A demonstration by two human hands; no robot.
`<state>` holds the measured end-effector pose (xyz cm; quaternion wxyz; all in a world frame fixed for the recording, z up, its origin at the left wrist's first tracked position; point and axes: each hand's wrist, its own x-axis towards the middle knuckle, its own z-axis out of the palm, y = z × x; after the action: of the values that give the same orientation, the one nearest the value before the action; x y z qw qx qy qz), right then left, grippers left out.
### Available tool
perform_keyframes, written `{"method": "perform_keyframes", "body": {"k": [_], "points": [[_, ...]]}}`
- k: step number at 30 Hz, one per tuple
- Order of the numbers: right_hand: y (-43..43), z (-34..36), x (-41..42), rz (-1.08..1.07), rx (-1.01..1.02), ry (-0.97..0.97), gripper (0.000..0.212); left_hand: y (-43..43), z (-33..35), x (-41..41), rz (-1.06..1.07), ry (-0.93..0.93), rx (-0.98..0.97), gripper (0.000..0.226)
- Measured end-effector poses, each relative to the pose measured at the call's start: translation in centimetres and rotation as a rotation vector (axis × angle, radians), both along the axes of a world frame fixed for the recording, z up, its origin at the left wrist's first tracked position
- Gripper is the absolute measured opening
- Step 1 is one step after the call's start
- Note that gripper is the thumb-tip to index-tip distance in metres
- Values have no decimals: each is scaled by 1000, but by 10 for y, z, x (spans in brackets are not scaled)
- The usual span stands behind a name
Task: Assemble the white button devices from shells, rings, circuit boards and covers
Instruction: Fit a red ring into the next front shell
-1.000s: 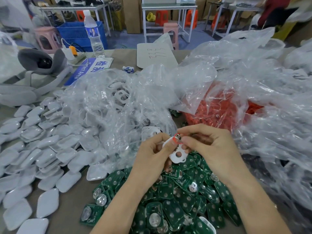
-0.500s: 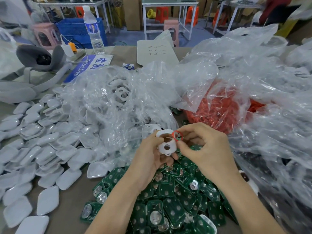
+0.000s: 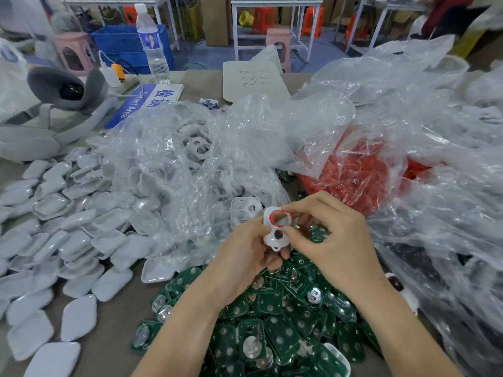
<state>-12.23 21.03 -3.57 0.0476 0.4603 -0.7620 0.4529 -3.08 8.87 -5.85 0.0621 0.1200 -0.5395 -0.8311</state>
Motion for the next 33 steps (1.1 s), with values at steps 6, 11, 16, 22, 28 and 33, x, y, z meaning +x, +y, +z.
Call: {"method": "perform_keyframes", "body": {"k": [6, 11, 16, 22, 28, 33], "points": [[0, 0, 0, 15, -24, -48, 25, 0, 1, -1, -12, 20, -38, 33], [0, 0, 0, 1, -7, -23, 26, -2, 0, -1, -8, 31, -47, 37], [0, -1, 0, -22, -2, 16, 22, -2, -4, 1, 26, 50, -135, 37], [0, -1, -2, -3, 9, 12, 20, -2, -6, 1, 33, 34, -238, 32], [0, -2, -2, 18, 11, -16, 20, -2, -7, 2, 14, 38, -274, 38], [2, -1, -3, 22, 22, -32, 20, 1, -6, 2, 13, 63, -291, 27]]}}
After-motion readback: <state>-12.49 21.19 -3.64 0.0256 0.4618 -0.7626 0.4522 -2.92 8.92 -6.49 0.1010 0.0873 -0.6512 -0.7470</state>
